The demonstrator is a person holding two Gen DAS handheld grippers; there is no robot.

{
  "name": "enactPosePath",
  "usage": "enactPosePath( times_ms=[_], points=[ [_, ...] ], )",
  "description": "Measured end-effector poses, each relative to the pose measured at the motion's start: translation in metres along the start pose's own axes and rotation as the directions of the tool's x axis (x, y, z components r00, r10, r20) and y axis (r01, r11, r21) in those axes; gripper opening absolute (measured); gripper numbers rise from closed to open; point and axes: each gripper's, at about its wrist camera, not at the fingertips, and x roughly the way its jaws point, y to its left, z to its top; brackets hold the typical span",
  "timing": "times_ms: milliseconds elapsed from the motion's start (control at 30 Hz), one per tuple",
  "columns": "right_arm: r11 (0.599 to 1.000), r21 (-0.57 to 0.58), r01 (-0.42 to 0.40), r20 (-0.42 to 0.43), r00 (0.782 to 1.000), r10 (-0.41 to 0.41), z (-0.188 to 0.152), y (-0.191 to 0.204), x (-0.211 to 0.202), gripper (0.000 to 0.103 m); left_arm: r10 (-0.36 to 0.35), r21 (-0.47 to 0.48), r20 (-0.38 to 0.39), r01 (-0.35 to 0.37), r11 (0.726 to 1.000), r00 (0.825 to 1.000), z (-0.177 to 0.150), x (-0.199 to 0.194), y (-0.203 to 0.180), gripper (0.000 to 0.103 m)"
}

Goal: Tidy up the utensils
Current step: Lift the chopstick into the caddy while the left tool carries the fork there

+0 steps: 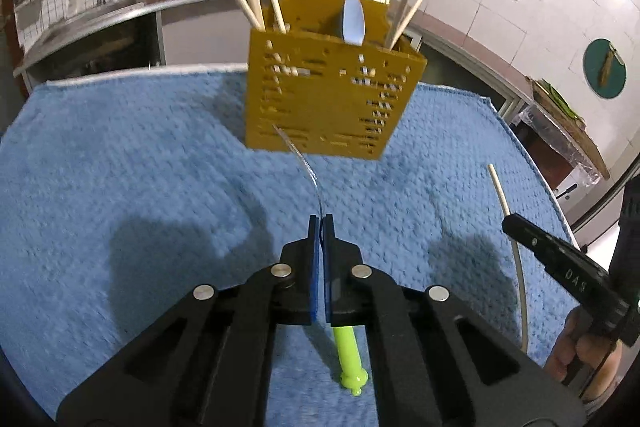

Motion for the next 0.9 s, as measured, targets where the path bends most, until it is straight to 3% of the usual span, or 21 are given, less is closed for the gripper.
enactPosePath(
  times_ms=[300,700,900],
  points=[
    [0.998,-0.008,-0.065,0.161,0.985,0.065,0.015,0.014,-0.017,0.006,-0.001,0.031,0.085,-0.002,1.0,0.996,0.019,-0.02,0.015,0.0],
    [0.998,-0.056,-0.025,0.152,0.988,0.033,0.022,0.026,-0.008,0.006,-0.022,0.045,0.117,0.017,0.999,0.993,0.035,-0.028,0.02,0.0],
    [0.996,-0.089,-0.005,0.283,0.959,0.031,0.059,0.039,-0.03,0.006,-0.01,0.075,0.204,-0.005,0.997,0.979,0.07,-0.052,0.018,0.0]
  ],
)
